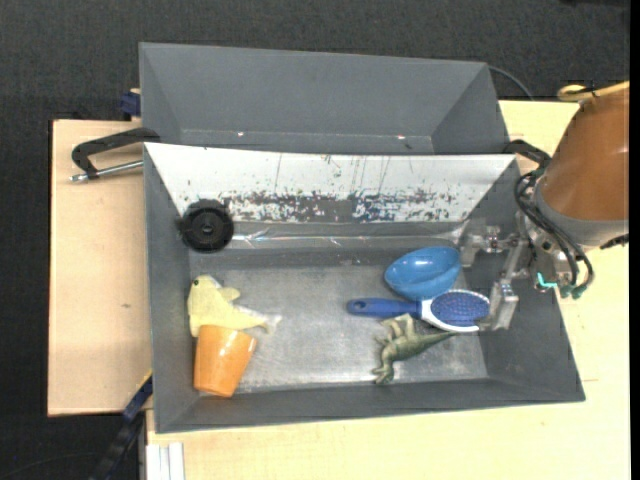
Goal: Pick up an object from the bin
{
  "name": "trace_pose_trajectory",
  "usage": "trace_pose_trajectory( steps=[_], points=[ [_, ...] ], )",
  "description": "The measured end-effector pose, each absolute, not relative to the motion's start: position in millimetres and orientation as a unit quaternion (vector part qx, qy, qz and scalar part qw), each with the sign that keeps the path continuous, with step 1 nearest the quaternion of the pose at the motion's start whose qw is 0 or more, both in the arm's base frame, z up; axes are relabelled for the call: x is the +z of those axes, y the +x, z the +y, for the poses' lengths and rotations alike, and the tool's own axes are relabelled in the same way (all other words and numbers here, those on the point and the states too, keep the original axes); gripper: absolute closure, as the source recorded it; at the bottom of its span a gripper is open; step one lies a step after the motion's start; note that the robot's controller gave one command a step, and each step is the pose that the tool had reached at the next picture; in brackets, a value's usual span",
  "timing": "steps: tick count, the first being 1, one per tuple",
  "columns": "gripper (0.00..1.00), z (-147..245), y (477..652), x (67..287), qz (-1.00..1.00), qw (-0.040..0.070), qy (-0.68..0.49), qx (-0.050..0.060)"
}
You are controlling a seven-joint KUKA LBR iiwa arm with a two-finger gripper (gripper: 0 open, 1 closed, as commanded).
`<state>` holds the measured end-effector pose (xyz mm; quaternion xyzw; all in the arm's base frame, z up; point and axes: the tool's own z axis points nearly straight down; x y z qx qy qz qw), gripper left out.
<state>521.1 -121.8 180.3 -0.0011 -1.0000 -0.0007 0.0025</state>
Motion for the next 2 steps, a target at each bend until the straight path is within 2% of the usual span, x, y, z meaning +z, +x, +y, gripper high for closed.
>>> trace_pose_trajectory(
  steps=[1, 2],
  points=[
    [0.00, -116.7, 563.5, 87.1, -0.974, 0.000, 0.229, -0.001],
    [1.00, -117.9, 566.7, 93.4, -0.974, -0.004, 0.228, 0.002]
  ],
)
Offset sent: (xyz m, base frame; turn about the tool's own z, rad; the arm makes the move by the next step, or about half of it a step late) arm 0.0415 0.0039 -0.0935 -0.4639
